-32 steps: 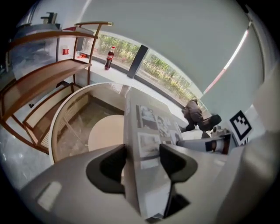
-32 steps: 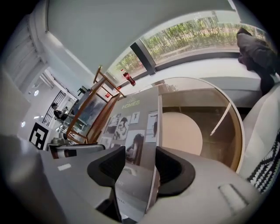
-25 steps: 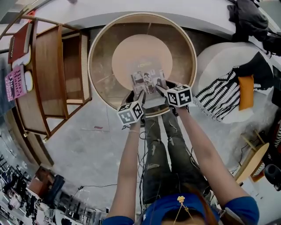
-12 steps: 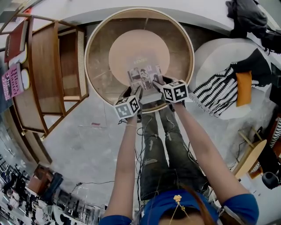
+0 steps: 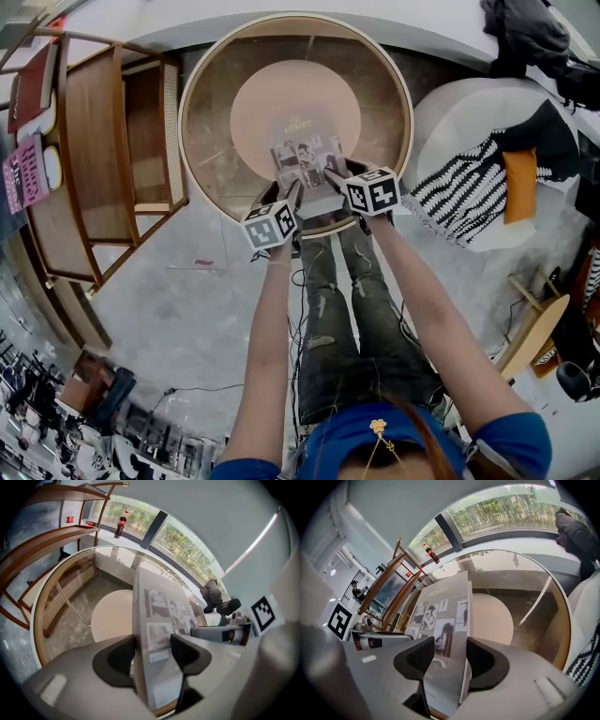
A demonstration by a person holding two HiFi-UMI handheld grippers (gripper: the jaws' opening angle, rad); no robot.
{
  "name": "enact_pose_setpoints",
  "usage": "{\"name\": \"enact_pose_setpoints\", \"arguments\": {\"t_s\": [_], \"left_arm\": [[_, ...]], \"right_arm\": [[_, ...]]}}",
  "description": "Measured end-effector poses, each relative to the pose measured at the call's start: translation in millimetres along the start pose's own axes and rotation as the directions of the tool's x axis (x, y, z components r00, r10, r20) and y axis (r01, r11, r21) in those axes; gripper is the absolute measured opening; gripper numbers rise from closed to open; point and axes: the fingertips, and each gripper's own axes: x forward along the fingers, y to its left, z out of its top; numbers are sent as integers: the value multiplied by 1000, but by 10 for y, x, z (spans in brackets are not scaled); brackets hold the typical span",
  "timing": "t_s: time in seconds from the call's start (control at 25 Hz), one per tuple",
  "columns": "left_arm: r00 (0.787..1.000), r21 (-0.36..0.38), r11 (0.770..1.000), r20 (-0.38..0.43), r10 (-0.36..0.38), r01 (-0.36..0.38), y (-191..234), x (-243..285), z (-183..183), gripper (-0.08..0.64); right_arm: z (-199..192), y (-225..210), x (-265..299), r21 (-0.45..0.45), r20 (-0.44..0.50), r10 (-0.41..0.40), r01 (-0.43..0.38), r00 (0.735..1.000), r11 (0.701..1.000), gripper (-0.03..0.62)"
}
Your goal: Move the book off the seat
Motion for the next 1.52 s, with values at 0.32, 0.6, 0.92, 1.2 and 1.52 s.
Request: {"name": "enact_pose_setpoints", "arguments": {"t_s": [0.32, 0.6, 0.92, 1.2, 1.52], "left_arm": [[1000, -1, 1000, -1, 5, -5, -11, 2, -9, 241], [1000, -2, 1000, -2, 3, -3, -10, -4, -7, 241], [1000, -3, 1000, -3, 10, -10, -12, 3, -4, 242], [1000, -12, 1000, 3, 7, -7, -8, 5, -6, 247], [995, 31, 996, 54, 84, -86, -62, -279, 53, 258]], "right_arm": [[-8, -6, -7, 3, 1, -1, 1, 1000, 1000, 213], [-9, -2, -11, 4, 1, -1, 1, 1000, 1000, 213], [-5, -6, -5, 4, 3, 2, -2, 1000, 1000, 215], [-18, -1, -2, 17, -1, 5, -5, 1000, 1000, 216], [-27, 29, -325, -76, -1, -61, 60, 998, 995, 220]]}}
